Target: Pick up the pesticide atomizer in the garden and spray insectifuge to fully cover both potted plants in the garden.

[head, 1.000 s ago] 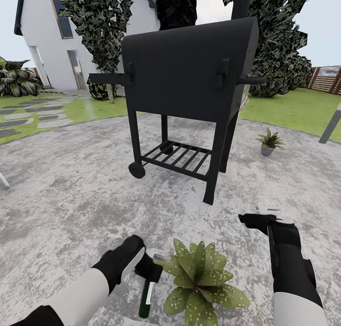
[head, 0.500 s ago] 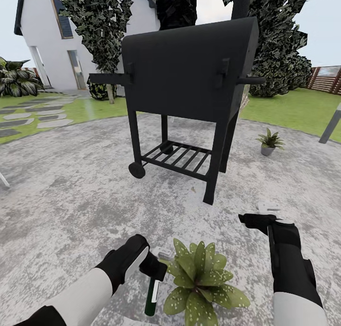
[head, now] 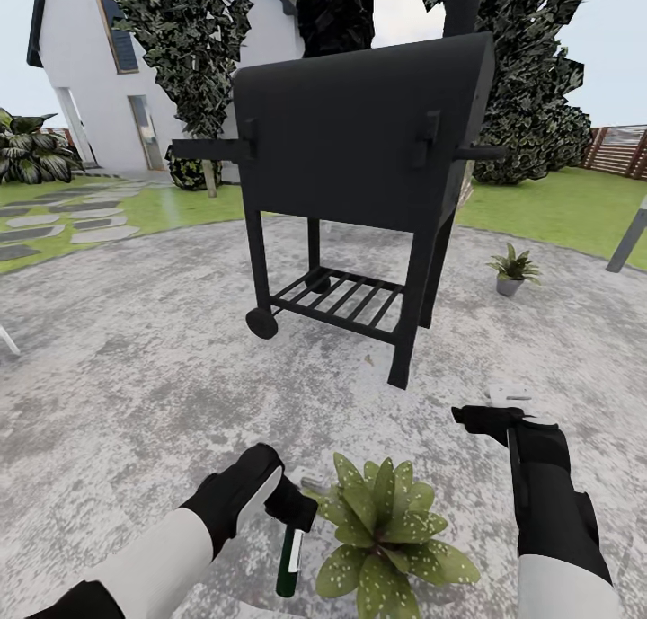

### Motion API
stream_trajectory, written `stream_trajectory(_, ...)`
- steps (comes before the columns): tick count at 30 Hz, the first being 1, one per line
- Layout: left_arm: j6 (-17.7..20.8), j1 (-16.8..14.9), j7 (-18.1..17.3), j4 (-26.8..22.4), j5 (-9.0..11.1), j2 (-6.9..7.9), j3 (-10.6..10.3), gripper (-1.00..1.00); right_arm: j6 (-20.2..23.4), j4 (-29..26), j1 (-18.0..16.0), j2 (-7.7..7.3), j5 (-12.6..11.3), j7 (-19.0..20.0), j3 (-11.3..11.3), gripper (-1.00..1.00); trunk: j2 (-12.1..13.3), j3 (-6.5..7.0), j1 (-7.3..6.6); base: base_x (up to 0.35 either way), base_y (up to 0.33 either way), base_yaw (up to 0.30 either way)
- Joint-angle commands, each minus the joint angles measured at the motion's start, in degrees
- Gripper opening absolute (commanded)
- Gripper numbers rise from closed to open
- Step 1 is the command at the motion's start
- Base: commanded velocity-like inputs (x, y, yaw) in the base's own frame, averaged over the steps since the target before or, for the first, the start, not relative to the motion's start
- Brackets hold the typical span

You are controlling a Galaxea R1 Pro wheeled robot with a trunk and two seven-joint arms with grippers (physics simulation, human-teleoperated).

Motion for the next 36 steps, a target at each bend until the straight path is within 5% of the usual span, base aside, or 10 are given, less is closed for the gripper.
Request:
stream_trajectory(1,0.01,0.0,0.09,0.12,0.05,0.31,0.02,-1.0,0.0,0.0,0.0,0.0,0.0,0.0,-0.01,1.0,0.0,0.0,0.0,0.0,0.101,0.0)
stream_trajectory(10,-0.12,0.0,1.11,-0.28,-0.28,0.52,0.1,-1.0,0.0,0.0,0.0,0.0,0.0,0.0,0.03,1.0,0.0,0.0,0.0,0.0,0.007,0.0)
stream_trajectory(16,-0.54,0.0,5.99,0.04,-0.26,0.33,0.03,-1.0,0.0,0.0,0.0,0.0,0.0,0.0,0.03,1.0,0.0,0.0,0.0,0.0,0.0,0.0)
stream_trajectory(29,-5.06,0.1,3.43,-0.22,0.4,0.92,0.29,-1.0,-0.06,0.41,0.0,0.47,-0.08,1.12,0.38,1.0,0.0,0.0,0.0,-0.187,0.0,0.0)
stream_trajectory(30,-7.1,0.27,3.04,-0.27,0.43,1.27,0.52,-1.0,-0.33,0.38,0.03,0.6,-0.09,2.68,0.49,1.0,0.0,0.0,0.0,-0.346,0.0,0.0)
stream_trajectory(36,-28.13,5.33,-3.41,-1.49,0.83,8.86,3.66,-1.0,-3.24,0.25,0.09,0.79,-0.09,5.57,1.12,1.0,0.0,0.0,0.0,-0.297,0.034,0.0)
